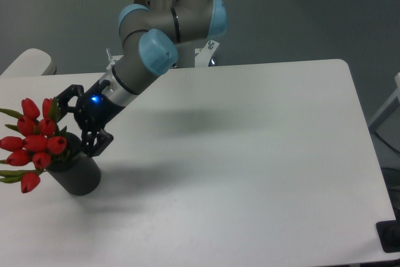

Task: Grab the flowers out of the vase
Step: 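Lower the open gripper around the tulip stems above the vase rim, then close the gripper on the tulip stems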

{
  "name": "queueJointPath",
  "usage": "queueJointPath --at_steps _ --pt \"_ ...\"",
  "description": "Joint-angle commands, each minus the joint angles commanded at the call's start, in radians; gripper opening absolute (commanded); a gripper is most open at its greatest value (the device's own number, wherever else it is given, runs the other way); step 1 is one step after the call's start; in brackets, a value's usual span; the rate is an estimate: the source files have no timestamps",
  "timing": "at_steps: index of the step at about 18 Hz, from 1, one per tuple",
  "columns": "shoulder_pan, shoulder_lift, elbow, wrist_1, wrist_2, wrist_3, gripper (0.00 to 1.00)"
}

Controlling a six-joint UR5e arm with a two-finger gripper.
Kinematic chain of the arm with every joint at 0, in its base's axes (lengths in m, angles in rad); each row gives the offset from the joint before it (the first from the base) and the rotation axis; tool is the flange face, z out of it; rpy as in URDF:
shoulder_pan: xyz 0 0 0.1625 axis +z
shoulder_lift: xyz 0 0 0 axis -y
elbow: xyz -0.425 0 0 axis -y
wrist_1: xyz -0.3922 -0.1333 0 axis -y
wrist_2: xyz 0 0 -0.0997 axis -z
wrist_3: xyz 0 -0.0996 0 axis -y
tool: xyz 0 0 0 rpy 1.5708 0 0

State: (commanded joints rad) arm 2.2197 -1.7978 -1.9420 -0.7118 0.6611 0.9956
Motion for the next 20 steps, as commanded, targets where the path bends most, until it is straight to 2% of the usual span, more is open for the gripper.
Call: queueJointPath --at_steps 13,17,20 --pt "-0.035 -0.026 0.028 0.003 0.000 -0.015 0.99" --pt "-0.035 -0.026 0.034 0.003 0.000 -0.015 0.67" --pt "-0.035 -0.026 0.035 0.003 0.000 -0.015 0.52"
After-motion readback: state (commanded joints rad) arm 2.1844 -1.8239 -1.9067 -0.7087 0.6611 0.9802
